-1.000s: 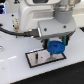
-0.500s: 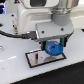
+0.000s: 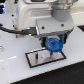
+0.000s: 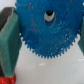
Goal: Insert the blue gear onto the right peg, followed by the red gear
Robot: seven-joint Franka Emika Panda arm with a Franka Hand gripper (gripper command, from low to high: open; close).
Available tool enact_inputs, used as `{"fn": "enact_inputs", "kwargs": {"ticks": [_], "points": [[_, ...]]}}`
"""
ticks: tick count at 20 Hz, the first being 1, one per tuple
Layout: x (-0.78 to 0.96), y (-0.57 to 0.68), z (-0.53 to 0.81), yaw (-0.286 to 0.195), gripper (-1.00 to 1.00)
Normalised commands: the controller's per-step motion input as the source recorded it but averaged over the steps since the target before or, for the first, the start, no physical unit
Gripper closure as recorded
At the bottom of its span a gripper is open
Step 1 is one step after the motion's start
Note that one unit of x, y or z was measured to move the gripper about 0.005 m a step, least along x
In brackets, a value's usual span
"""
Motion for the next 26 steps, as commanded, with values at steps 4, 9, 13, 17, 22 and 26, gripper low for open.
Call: {"fn": "enact_inputs", "kwargs": {"ticks": [4,9,13,17,22,26], "points": [[0.15,-0.05,-0.11,0.000,1.00],[0.17,-0.04,-0.11,0.000,1.00],[0.19,-0.03,-0.11,0.000,1.00],[0.09,-0.03,0.03,0.000,1.00],[0.05,-0.04,0.12,0.000,1.00],[0.09,-0.01,0.14,0.000,1.00]]}}
